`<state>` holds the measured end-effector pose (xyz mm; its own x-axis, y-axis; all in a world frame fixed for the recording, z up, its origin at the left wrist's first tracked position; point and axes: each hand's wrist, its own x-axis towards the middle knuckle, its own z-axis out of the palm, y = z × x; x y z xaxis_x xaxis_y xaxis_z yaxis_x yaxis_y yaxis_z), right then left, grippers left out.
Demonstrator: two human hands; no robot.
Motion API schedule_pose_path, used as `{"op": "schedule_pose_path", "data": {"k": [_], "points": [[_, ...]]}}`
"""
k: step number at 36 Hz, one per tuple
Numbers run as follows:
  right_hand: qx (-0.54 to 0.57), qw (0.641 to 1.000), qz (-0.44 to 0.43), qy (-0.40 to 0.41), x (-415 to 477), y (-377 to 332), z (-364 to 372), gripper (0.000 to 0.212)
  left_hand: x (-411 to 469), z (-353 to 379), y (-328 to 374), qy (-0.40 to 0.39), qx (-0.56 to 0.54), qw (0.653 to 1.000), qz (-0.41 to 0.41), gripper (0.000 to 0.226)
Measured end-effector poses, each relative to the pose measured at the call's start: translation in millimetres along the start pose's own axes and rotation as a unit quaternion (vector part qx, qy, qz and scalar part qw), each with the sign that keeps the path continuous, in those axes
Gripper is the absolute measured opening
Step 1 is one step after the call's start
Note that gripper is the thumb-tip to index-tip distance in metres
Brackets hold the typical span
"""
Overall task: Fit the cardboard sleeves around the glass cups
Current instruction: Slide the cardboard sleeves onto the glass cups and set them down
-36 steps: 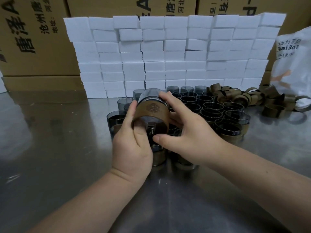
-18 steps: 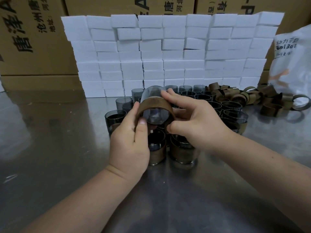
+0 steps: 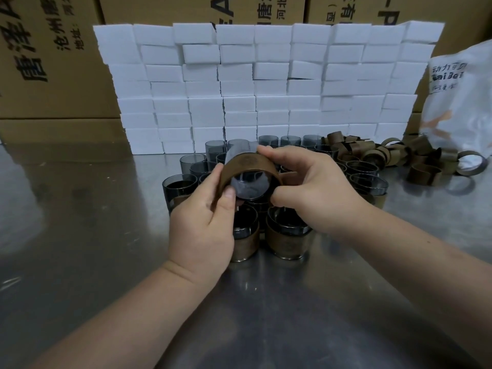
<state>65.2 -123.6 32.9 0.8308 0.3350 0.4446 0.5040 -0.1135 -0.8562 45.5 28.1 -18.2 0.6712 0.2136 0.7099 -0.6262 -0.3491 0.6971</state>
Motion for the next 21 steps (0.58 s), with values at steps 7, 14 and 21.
{"op": "schedule_pose_path", "data": {"k": [7, 14, 21], "points": [[0.006, 1.000, -0.007, 0.009, 1.9, 1.4, 1.1, 0.049, 2.9, 3.4, 0.2, 0.022, -0.074, 0.996, -0.052, 0.025], [-0.006, 1.000, -0.010, 0.017, 2.5, 2.3, -0.1, 0.046, 3.6, 4.1, 1.1, 0.031, -0.087, 0.993, -0.069, 0.031], [-0.018, 1.000, -0.009, 0.025, 3.7, 2.5, 0.3, 0.044, 3.7, 3.9, 2.0, 0.039, -0.085, 0.993, -0.071, 0.031]]}}
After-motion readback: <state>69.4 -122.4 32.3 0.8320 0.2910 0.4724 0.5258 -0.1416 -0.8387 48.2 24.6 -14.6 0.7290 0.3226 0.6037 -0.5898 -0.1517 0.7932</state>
